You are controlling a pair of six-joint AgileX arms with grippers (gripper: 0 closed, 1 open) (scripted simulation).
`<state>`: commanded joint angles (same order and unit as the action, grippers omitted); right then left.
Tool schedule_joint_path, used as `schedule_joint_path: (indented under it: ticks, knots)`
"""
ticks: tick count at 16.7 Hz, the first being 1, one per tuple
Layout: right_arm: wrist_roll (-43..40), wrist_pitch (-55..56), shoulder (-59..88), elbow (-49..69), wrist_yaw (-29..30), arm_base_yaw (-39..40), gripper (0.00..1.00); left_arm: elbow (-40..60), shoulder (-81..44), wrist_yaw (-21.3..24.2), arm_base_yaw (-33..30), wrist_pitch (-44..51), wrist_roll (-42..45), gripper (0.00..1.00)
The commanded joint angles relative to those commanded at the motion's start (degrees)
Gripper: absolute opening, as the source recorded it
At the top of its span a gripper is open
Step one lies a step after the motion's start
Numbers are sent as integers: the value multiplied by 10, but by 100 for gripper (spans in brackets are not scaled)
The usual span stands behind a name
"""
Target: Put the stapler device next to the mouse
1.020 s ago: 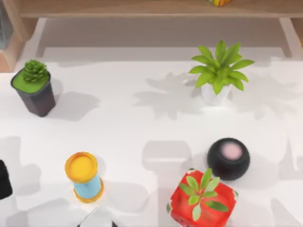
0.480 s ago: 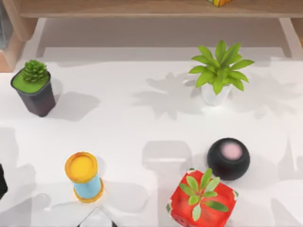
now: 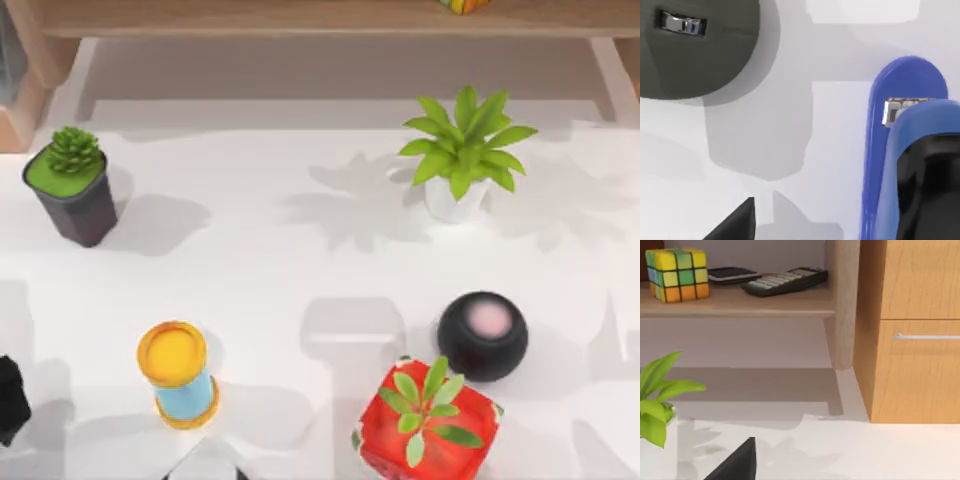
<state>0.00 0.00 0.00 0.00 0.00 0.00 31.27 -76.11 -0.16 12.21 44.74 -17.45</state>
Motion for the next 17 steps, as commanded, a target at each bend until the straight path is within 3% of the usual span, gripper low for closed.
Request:
schedule_joint_path:
  ticks: [7, 17]
  knots:
    - [0, 0, 0, 0, 0, 0, 100, -23, -21, 0, 1, -39, 1, 100]
    - [0, 0, 0, 0, 0, 0, 100, -23, -21, 0, 1, -39, 1, 25]
